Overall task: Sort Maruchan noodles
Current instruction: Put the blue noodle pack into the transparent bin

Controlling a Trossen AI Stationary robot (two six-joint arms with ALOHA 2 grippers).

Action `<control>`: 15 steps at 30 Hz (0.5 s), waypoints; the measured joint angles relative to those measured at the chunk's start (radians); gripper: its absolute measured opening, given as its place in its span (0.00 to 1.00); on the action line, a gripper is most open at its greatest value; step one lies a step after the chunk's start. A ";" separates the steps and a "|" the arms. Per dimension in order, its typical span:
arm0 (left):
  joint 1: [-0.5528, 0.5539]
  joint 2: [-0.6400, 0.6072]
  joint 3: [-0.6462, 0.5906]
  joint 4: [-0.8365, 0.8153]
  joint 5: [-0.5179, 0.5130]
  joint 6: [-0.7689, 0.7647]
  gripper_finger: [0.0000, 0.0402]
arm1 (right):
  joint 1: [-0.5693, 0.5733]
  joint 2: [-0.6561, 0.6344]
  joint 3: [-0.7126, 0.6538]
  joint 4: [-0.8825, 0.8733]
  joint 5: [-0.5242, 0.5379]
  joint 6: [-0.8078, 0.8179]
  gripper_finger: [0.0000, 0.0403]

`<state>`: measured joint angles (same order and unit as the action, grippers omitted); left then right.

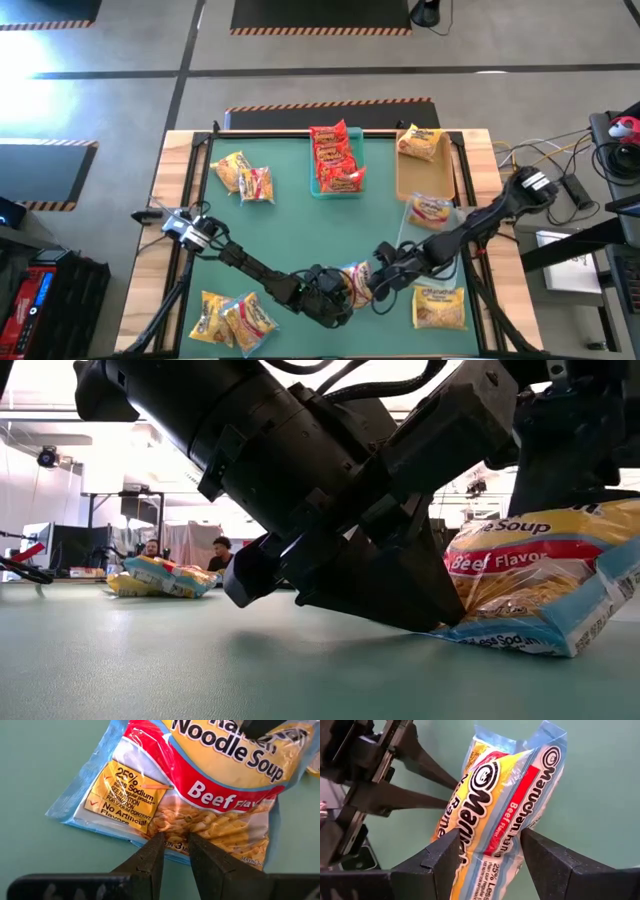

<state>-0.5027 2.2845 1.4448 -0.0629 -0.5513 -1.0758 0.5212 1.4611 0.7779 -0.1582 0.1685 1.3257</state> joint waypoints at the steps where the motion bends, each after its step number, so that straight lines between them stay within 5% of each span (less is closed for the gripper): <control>1: 0.000 0.000 0.000 0.000 0.002 0.000 0.19 | -0.002 0.009 0.009 -0.015 0.001 -0.003 0.50; 15: 0.004 0.000 0.000 0.012 0.014 -0.004 0.19 | -0.019 0.037 0.062 -0.076 0.013 -0.053 0.50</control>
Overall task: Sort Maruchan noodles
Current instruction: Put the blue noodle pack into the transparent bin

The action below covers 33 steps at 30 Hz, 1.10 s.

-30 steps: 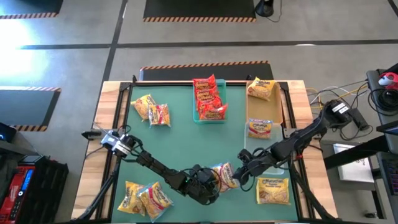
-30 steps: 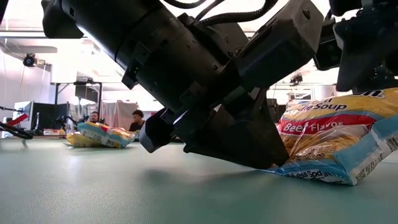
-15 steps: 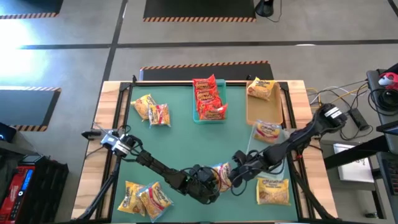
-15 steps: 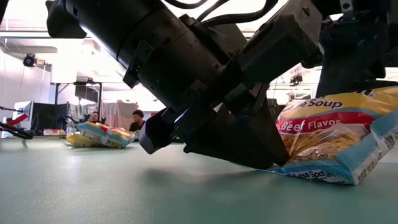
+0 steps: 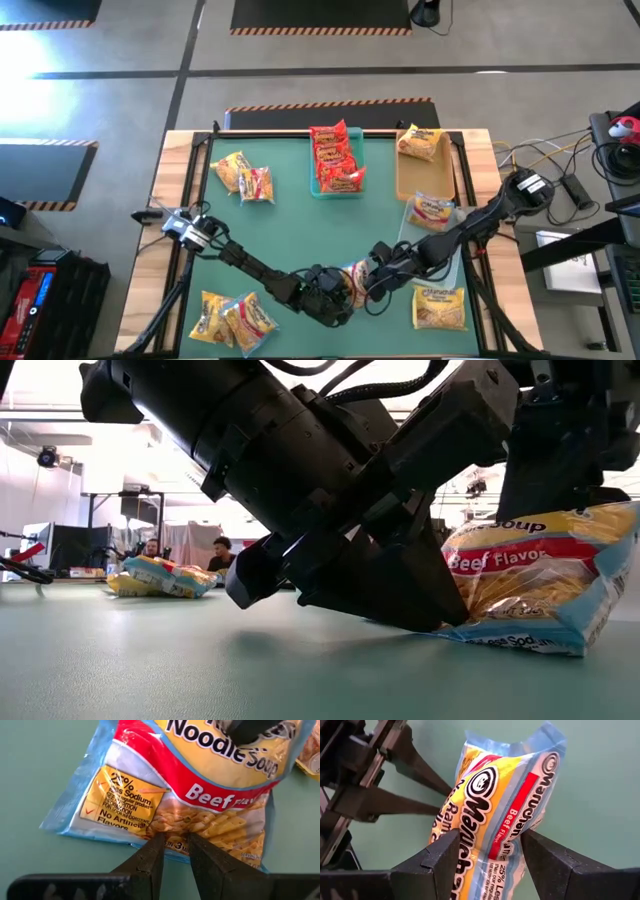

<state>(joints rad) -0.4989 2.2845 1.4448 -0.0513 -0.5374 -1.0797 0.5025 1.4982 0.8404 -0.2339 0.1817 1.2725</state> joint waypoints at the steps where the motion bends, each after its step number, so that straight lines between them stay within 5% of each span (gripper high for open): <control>1: 0.000 0.000 0.000 0.001 0.000 0.000 0.19 | -0.004 0.003 -0.001 0.001 0.003 0.000 0.50; 11: 0.002 0.000 0.000 0.003 0.001 -0.028 0.19 | -0.009 0.014 0.004 0.006 0.001 -0.021 0.48; 33: 0.011 0.000 0.000 -0.009 0.012 -0.038 0.19 | -0.070 0.008 0.119 -0.228 -0.087 -0.162 0.66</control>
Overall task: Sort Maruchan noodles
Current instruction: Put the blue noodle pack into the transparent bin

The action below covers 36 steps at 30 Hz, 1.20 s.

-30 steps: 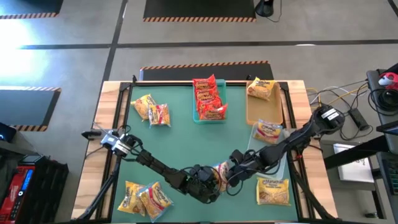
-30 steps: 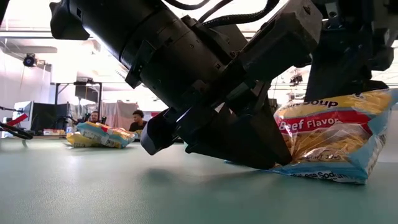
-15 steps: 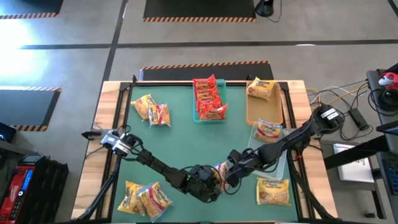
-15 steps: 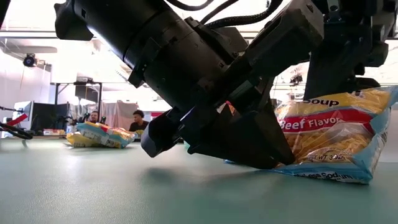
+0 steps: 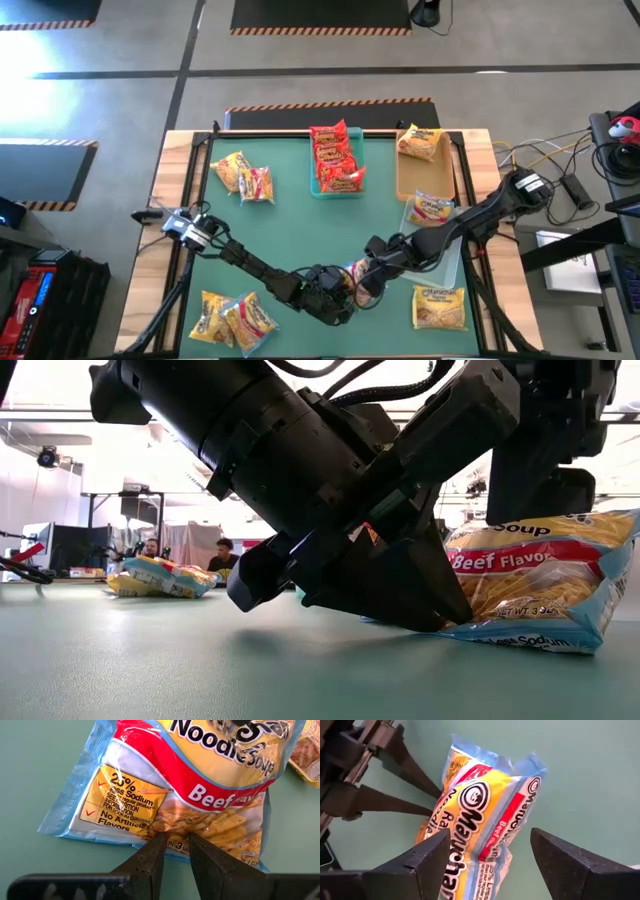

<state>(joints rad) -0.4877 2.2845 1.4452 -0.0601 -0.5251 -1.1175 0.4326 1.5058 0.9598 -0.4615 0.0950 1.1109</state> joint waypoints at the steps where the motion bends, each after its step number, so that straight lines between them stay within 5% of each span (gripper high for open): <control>1: 0.000 0.000 0.000 0.000 0.000 0.000 0.19 | -0.001 0.001 -0.006 0.002 -0.002 0.001 0.66; 36: 0.033 0.047 0.002 0.064 0.055 -0.101 0.19 | -0.021 0.001 -0.095 0.188 -0.074 0.013 0.68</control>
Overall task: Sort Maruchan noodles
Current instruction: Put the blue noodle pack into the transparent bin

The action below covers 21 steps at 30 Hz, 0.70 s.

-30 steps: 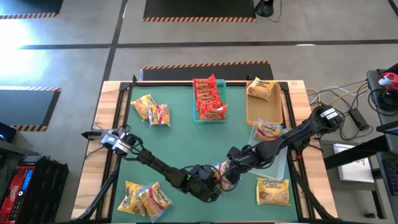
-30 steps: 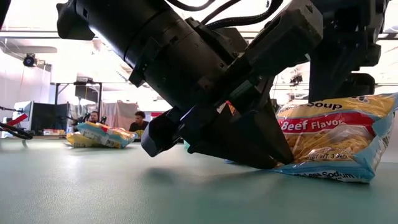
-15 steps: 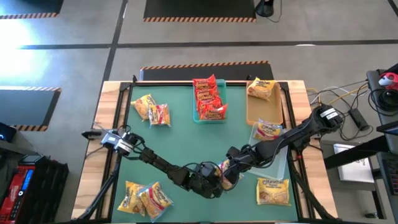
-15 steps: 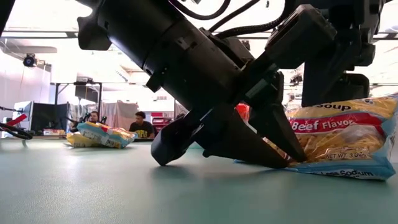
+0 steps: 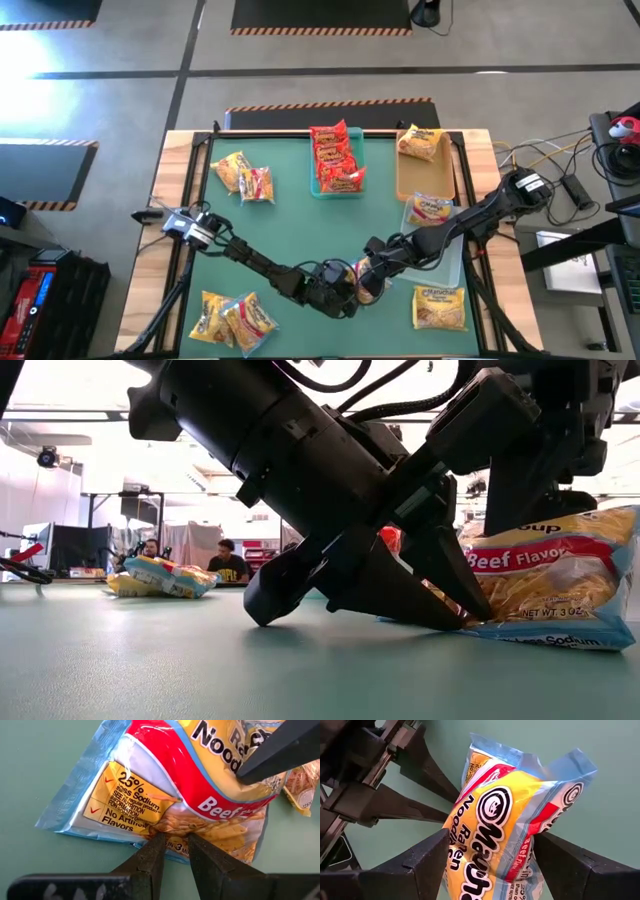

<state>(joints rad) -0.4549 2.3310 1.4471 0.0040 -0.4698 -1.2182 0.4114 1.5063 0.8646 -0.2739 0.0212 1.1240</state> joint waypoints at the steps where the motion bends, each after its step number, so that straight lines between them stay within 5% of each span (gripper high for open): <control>1: 0.000 0.000 0.000 0.000 0.000 0.000 0.19 | 0.000 0.000 0.000 -0.001 0.002 0.000 0.68; 21: 0.001 -0.014 -0.002 0.004 -0.012 0.012 0.19 | 0.000 0.000 -0.002 -0.004 0.004 -0.048 0.35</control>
<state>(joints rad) -0.4541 2.3166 1.4456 0.0078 -0.4818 -1.2058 0.4114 1.5066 0.8627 -0.2783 0.0249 1.0756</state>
